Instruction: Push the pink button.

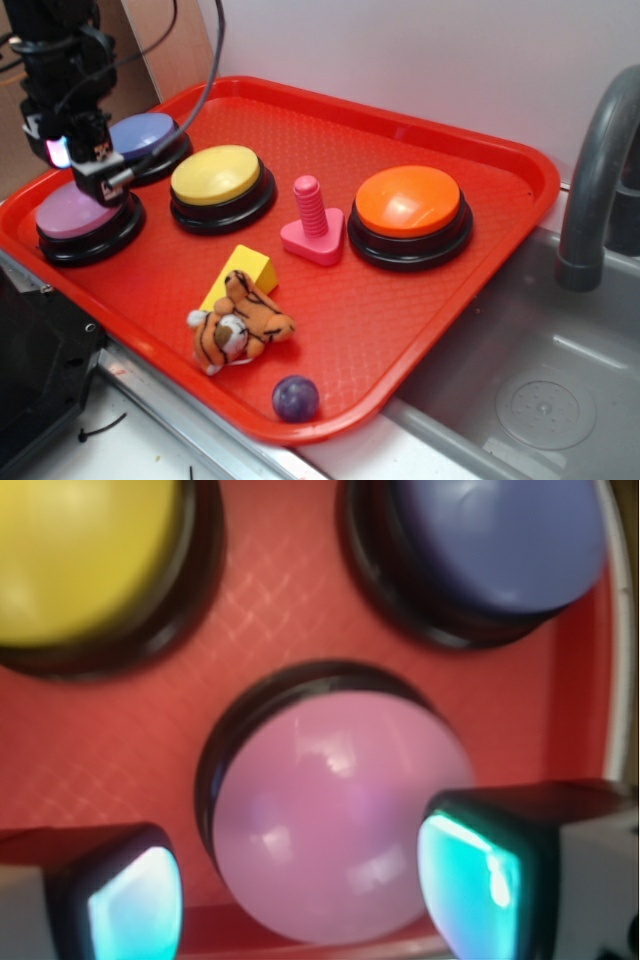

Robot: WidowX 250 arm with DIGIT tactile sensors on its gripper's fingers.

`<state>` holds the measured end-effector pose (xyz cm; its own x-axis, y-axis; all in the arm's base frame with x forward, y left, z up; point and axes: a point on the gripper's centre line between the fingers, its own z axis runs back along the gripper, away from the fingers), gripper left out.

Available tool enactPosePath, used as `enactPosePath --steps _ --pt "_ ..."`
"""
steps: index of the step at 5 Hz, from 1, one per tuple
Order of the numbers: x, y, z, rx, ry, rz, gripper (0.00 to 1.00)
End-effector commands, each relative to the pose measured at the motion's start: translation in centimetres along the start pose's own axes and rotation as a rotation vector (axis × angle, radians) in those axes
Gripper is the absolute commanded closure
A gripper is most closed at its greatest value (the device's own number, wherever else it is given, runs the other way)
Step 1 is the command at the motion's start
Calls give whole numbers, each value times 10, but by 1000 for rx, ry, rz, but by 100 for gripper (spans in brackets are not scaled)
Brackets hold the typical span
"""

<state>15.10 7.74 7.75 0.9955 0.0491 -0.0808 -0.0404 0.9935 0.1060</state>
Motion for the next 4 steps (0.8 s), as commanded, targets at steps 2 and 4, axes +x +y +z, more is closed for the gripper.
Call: enactPosePath --steps 2,4 --pt "14 2 41 26 -51 14 0" --pt "14 -1 49 22 -52 11 0"
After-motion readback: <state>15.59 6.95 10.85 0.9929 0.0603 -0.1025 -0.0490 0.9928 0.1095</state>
